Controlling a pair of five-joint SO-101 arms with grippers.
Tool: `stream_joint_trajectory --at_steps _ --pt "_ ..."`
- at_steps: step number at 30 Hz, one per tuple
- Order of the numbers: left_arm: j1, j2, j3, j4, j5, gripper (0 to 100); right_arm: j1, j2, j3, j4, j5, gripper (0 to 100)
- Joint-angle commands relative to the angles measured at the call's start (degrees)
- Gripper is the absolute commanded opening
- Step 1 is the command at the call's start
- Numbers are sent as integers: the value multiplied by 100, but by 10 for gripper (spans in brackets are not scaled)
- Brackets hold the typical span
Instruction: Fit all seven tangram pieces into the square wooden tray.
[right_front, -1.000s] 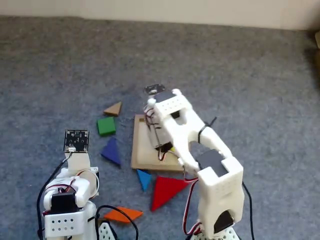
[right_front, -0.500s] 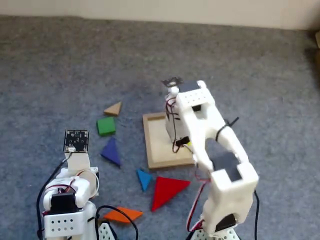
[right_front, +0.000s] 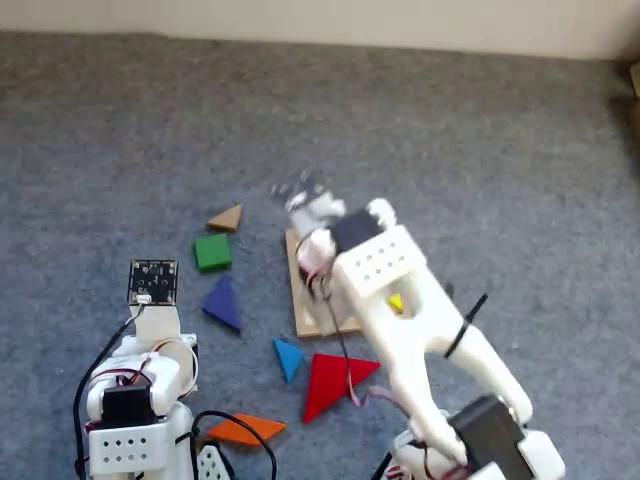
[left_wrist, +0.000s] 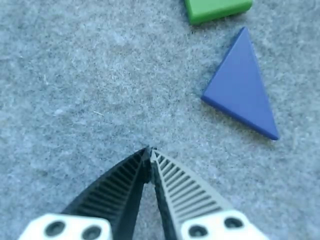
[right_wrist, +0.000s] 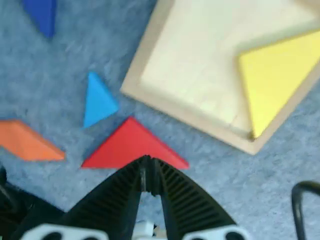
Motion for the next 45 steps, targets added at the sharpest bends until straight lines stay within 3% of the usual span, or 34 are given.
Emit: stream_joint_trajectory --at_steps 1,8,16,28,37,40,45 --pt "-92 -286 110 35 -18 10 -479 -813 409 -251 -967 17" --pt "-92 -286 110 35 -18 10 -1051 -1341 2079 -1930 -3077 17" --pt "-92 -286 110 35 -18 10 -1420 -1332 3160 -2853 -3736 16" --pt "-92 -286 110 35 -18 10 -1402 -57 3143 -2941 -3745 12" --pt "-92 -286 110 35 -18 10 -1305 180 3125 -1965 -3666 12" --pt "-92 -286 110 35 -18 10 -910 180 3125 -1719 -3095 12" --pt "-92 -286 110 35 -18 10 338 180 3125 -1684 -1521 12"
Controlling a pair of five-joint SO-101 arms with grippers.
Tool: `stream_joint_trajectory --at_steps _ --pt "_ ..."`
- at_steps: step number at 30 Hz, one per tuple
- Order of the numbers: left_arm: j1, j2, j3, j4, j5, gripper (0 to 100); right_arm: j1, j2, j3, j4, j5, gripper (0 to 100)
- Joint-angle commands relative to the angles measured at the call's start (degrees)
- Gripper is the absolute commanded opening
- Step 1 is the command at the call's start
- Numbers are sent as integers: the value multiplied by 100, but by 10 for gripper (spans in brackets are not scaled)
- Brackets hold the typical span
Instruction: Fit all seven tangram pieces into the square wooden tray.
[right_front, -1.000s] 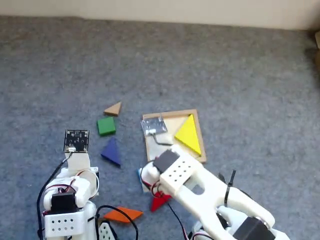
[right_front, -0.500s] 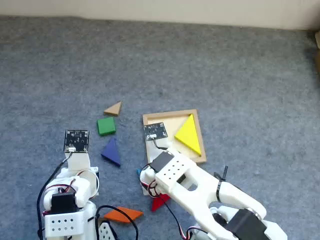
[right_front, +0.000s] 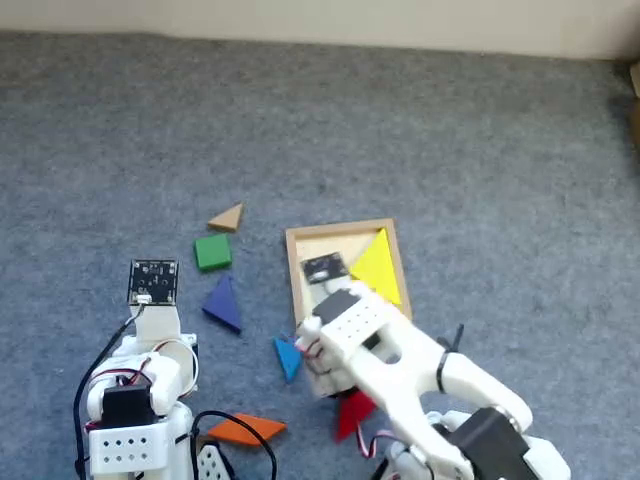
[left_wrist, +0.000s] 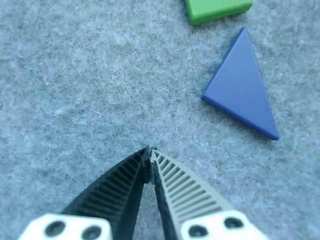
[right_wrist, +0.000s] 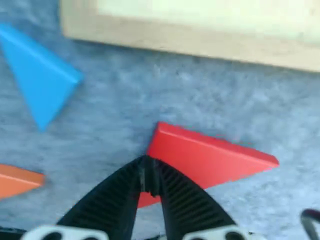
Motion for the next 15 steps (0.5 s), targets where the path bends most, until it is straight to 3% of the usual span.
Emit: stream_joint_trajectory --at_steps 1,7,15 --pt "-92 -286 110 35 -18 10 1015 75 31 92 1204 12" --pt "-92 -286 110 35 -18 10 2413 75 31 -13 2927 12" --pt "-92 -286 110 35 -18 10 4233 92 31 -1411 4914 12"
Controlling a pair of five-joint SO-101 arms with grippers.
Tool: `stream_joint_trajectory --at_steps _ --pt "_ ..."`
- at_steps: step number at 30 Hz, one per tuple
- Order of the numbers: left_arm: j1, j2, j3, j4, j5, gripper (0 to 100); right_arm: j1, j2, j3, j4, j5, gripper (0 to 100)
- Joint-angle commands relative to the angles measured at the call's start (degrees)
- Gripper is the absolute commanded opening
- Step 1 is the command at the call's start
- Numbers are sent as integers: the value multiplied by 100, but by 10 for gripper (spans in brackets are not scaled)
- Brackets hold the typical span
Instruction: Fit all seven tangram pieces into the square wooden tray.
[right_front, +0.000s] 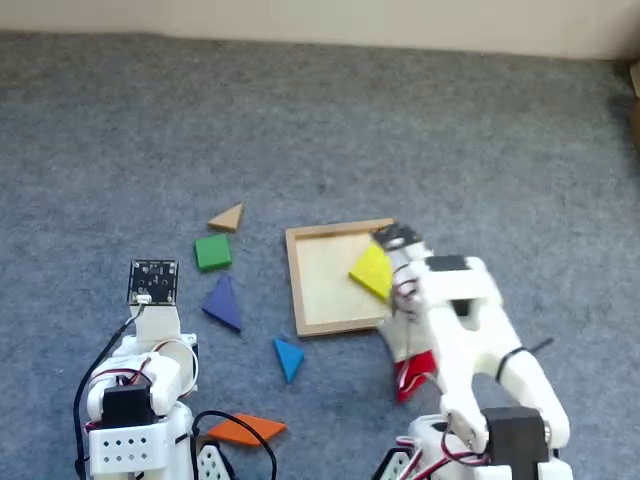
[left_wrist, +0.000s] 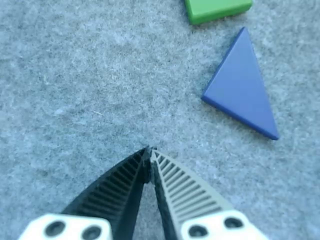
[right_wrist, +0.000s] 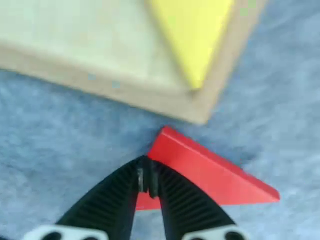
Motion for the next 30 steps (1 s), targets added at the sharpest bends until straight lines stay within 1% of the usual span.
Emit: stream_joint_trajectory --at_steps 1,3,5,10,12,14,17,19,21,24,26,30 --pt "-92 -286 110 35 -18 10 884 92 -40 -778 941 12" --pt "-92 -286 110 35 -18 10 1191 84 -40 -980 1266 12" --pt "-92 -286 110 35 -18 10 1420 84 -101 -1095 1415 12" --pt "-92 -286 110 35 -18 10 1895 84 -699 -1077 1415 12" --pt "-92 -286 110 35 -18 10 1991 84 -963 -760 1407 14" --pt "-92 -286 110 35 -18 10 1991 84 -1385 -127 1222 17" --pt "-92 -286 110 35 -18 10 1877 84 -2176 840 211 28" --pt "-92 -286 110 35 -18 10 1780 84 -2633 1288 -598 77" --pt "-92 -286 110 35 -18 10 1648 84 -3020 1578 -1459 148" --pt "-92 -286 110 35 -18 10 1481 84 -3380 1736 -2673 262" --pt "-92 -286 110 35 -18 10 1341 127 -3380 1745 -3349 334" --pt "-92 -286 110 35 -18 10 1095 136 -3073 1701 -4185 430"
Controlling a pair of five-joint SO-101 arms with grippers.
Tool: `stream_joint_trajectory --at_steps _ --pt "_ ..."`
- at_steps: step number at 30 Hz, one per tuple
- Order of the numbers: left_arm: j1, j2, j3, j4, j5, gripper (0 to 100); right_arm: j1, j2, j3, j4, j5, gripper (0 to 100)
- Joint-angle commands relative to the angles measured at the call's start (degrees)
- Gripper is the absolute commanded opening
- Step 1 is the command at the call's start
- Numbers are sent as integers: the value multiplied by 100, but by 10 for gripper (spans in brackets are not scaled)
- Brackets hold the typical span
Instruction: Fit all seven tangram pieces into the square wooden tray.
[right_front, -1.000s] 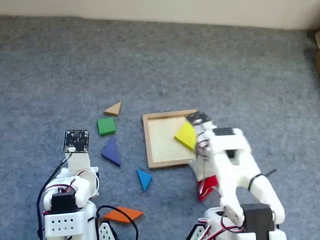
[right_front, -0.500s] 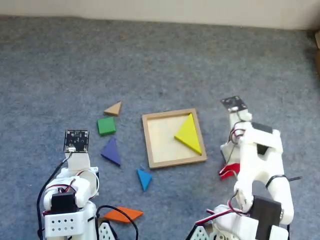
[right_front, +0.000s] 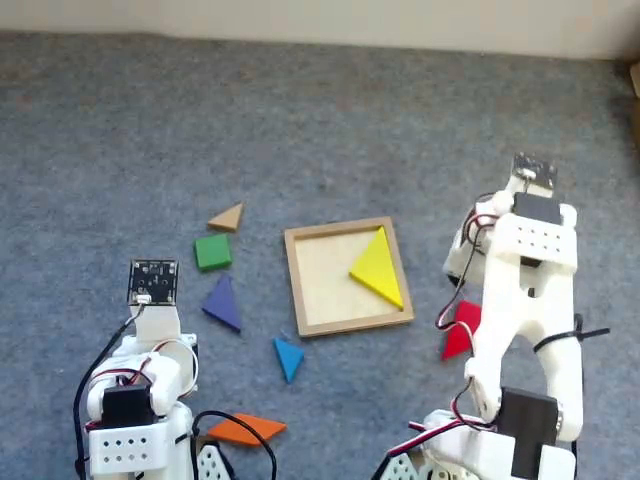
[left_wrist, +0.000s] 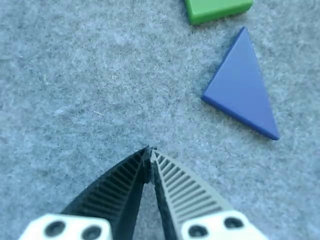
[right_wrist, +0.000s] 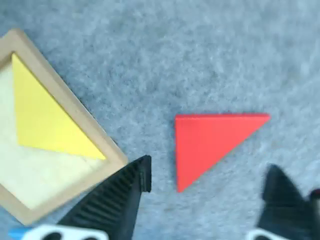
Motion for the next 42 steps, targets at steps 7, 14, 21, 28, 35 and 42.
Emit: stream_joint_trajectory --at_steps 7,14,21,28,35,42 --pt "-92 -286 110 35 -18 10 -251 -48 681 -1156 -1310 443" --pt "-92 -286 110 35 -18 10 119 -48 1587 -2246 -1697 443" --pt "-92 -286 110 35 -18 10 303 -40 2070 -2818 -1855 443" --pt "-92 -286 110 35 -18 10 303 -40 2097 -2818 -1864 443" --pt "-92 -286 110 35 -18 10 295 374 2044 -2809 -1864 443" --pt "-92 -286 110 35 -18 10 391 1552 1305 -2774 -2092 443"
